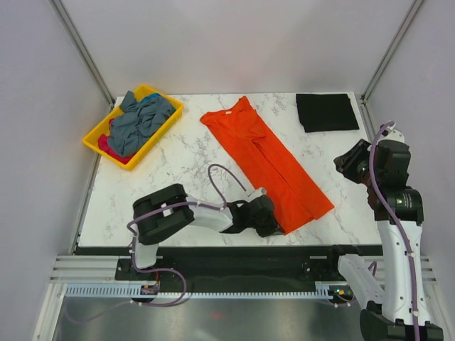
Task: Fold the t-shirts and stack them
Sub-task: Fold the tshirt
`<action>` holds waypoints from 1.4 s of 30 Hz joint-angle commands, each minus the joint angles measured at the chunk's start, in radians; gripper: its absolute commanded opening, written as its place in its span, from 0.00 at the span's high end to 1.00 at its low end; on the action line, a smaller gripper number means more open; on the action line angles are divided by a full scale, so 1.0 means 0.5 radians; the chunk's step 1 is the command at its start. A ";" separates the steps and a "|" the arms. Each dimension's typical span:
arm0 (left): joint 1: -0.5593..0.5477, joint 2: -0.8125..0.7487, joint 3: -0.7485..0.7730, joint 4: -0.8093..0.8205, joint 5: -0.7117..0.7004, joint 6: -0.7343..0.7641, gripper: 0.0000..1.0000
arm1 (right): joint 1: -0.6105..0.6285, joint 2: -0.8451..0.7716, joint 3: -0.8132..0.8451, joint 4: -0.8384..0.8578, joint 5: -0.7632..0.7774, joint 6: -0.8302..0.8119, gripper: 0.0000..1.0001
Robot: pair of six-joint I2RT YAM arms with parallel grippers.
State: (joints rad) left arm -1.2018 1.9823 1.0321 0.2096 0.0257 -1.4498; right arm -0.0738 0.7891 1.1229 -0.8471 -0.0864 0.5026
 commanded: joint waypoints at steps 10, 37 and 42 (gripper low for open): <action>0.017 -0.887 -1.100 -0.155 0.093 0.310 0.98 | 0.019 0.088 -0.450 0.181 -0.324 -0.030 0.59; 1.200 -1.300 -0.111 -1.242 -0.061 1.558 0.53 | 0.408 0.569 -0.807 0.813 -0.468 0.041 0.57; 1.593 -0.563 0.487 -1.122 0.166 1.623 0.57 | 0.408 0.689 -0.785 0.881 -0.520 0.023 0.58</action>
State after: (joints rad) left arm -0.4873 1.5677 1.1091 -0.4072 0.0319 -0.7574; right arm 0.1226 1.0973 0.6880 -0.4629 -0.3176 0.5270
